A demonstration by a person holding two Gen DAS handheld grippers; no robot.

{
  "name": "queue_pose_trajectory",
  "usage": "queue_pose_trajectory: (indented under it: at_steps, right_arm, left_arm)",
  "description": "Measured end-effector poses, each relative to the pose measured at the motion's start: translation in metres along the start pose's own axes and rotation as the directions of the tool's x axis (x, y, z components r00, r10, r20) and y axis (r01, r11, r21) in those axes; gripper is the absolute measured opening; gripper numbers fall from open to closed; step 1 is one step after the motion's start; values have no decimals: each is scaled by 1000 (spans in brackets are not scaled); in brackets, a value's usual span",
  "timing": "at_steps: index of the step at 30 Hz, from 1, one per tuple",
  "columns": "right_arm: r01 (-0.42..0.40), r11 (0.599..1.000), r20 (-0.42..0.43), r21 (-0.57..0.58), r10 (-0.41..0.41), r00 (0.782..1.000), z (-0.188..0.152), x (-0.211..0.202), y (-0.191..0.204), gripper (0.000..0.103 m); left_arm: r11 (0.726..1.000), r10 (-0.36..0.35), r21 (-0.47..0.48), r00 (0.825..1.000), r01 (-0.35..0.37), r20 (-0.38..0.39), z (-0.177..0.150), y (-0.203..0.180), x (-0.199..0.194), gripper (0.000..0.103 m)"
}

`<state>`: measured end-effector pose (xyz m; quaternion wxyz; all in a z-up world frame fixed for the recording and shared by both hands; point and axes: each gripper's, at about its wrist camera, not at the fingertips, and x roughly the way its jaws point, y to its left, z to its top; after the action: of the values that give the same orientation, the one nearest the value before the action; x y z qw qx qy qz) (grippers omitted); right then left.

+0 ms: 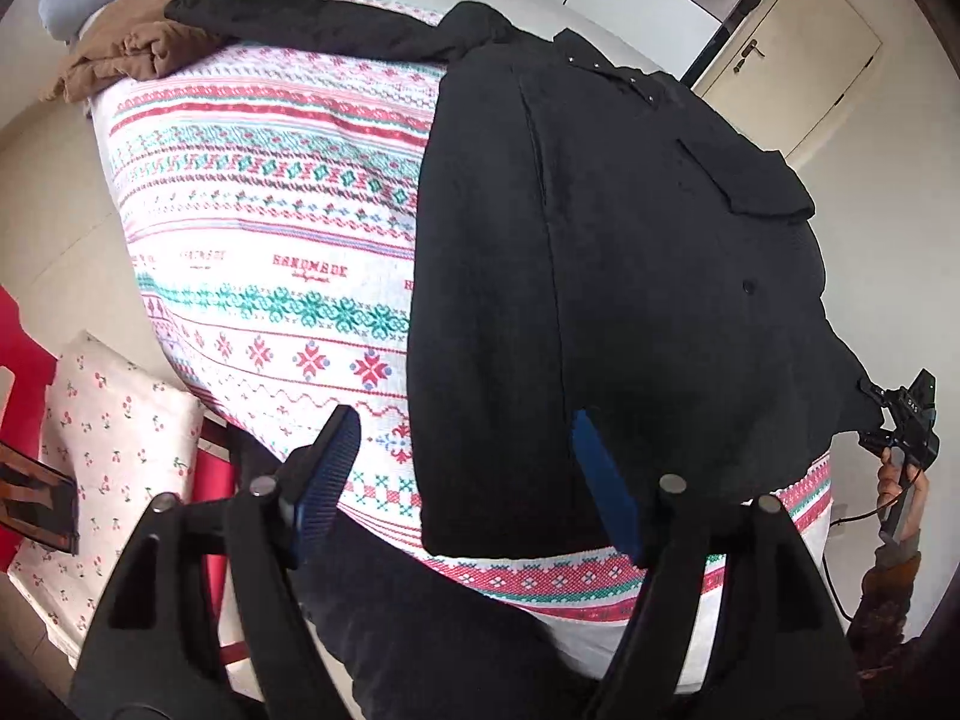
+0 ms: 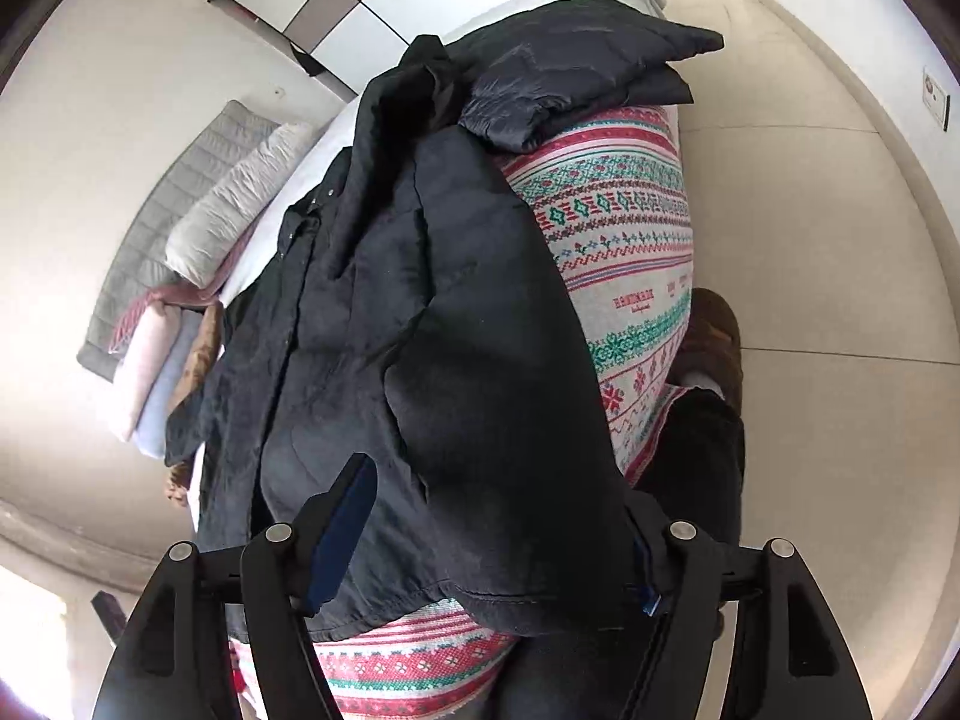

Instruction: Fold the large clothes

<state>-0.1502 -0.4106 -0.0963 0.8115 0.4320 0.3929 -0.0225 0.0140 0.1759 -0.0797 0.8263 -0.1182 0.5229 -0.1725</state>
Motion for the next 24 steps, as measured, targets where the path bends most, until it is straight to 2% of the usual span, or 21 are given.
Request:
queue_pose_trajectory:
  at_steps: [1,2,3,4,5,6,8,10,11,13,15,16,18,19,21,22,23,24]
  right_arm:
    - [-16,1000,-8,6,16,1000,-1,6,-2,72]
    - [-22,1000,-15,10,22,1000,-2,12,-1,72]
    - [-25,1000,-23,12,25,999,-3,17,0,71]
    - [-38,999,-31,13,39,999,-5,20,2,54]
    - [-85,996,-49,17,86,995,-6,24,5,37]
    - [-131,991,-62,30,133,989,-7,24,9,13]
    - [-159,987,-31,25,160,987,-5,11,21,11]
    - [-243,970,18,27,242,970,1,-12,33,9]
    - [-265,964,38,15,264,964,3,-24,40,9]
    - [-249,968,77,-30,250,965,7,-46,57,9]
    - [-210,976,102,-62,215,971,9,-59,66,9]
    - [-176,982,104,-75,183,978,10,-61,67,9]
    - [-39,995,83,-96,47,995,10,-53,65,11]
    - [44,994,59,-102,-38,998,10,-44,62,18]
    - [182,978,12,-105,-181,983,8,-26,52,28]
    - [203,973,0,-113,-204,979,8,-22,50,31]
    - [207,970,5,-131,-208,978,10,-21,49,31]
    - [215,964,20,-159,-215,976,13,-25,54,37]
  left_arm:
    - [999,-35,-25,998,34,-44,-2,1,13,61]
    - [994,-92,-62,993,87,-76,-5,1,24,41]
    - [987,-130,-99,989,123,-65,-6,2,29,31]
    - [982,-157,-115,986,151,-46,-9,2,28,22]
    - [973,-193,-134,981,187,-36,-11,1,25,13]
    - [963,-212,-174,977,206,-15,-11,2,18,11]
    - [929,-284,-232,957,288,49,-13,3,-6,9]
    - [896,-350,-250,930,368,113,-13,-2,-38,8]
    - [888,-366,-249,922,387,128,-13,-7,-51,7]
    - [897,-369,-212,921,388,124,-17,-23,-72,7]
    - [925,-343,-140,936,352,84,-25,-40,-82,8]
    - [950,-294,-98,955,297,50,-28,-49,-79,9]
    - [991,-129,-25,991,128,-35,-37,-57,-58,25]
    - [1000,-29,-5,996,29,-81,-41,-55,-46,29]
    - [992,118,-18,983,-122,-140,-46,-44,-31,33]
    - [988,143,-39,979,-150,-146,-44,-37,-31,35]
    - [987,140,-66,982,-149,-127,-40,-31,-35,42]
    - [985,139,-94,987,-147,-85,-35,-24,-43,54]
